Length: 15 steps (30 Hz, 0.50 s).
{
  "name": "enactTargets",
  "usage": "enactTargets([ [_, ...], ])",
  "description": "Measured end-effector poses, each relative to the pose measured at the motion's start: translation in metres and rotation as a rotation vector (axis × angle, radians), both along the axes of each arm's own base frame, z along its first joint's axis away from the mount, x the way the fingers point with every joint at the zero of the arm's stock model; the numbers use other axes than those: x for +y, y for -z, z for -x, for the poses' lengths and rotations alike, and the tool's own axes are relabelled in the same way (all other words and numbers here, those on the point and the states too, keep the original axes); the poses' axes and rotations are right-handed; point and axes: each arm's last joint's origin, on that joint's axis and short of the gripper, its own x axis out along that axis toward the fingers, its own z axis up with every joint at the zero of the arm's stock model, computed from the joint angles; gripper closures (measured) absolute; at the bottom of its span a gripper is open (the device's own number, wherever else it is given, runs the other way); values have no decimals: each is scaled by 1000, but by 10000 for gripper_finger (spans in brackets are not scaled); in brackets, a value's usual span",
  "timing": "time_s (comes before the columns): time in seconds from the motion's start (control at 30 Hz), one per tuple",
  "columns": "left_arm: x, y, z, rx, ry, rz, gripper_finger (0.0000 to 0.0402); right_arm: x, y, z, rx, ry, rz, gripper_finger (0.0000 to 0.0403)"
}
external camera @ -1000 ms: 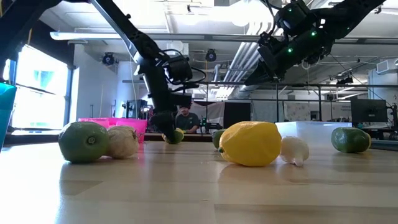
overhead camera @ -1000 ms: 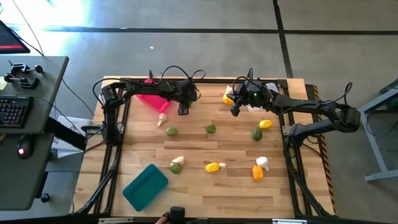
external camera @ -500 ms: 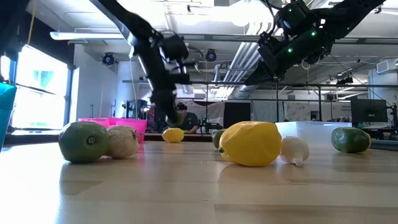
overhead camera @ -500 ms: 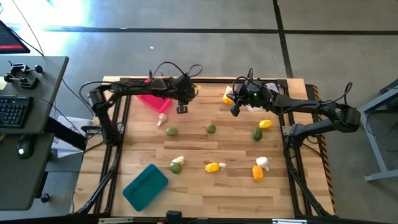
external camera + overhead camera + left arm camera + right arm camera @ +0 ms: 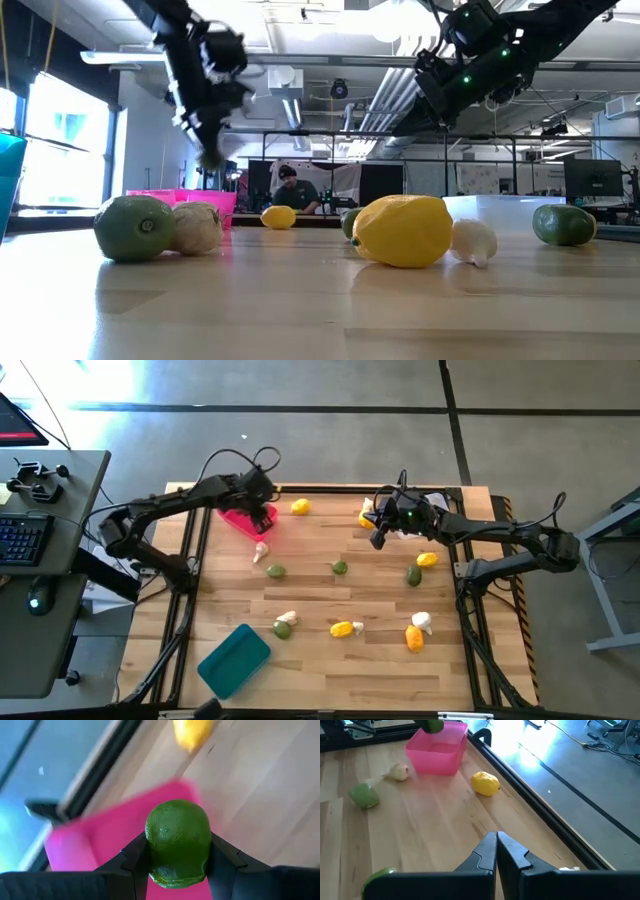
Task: Sort produce into baskets
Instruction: Put the green lime in the red bin
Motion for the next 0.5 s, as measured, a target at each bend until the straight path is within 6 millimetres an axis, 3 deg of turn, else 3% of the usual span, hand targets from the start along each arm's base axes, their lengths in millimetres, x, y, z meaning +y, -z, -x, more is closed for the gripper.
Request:
enactTargets([
  [0.2,15,30,20,-14,-85,60,274,3,0,-1,0,-13,0,402],
  [0.5,22,38,30,-28,-138,57,231,3,0,-1,-4,-9,-9,402],
])
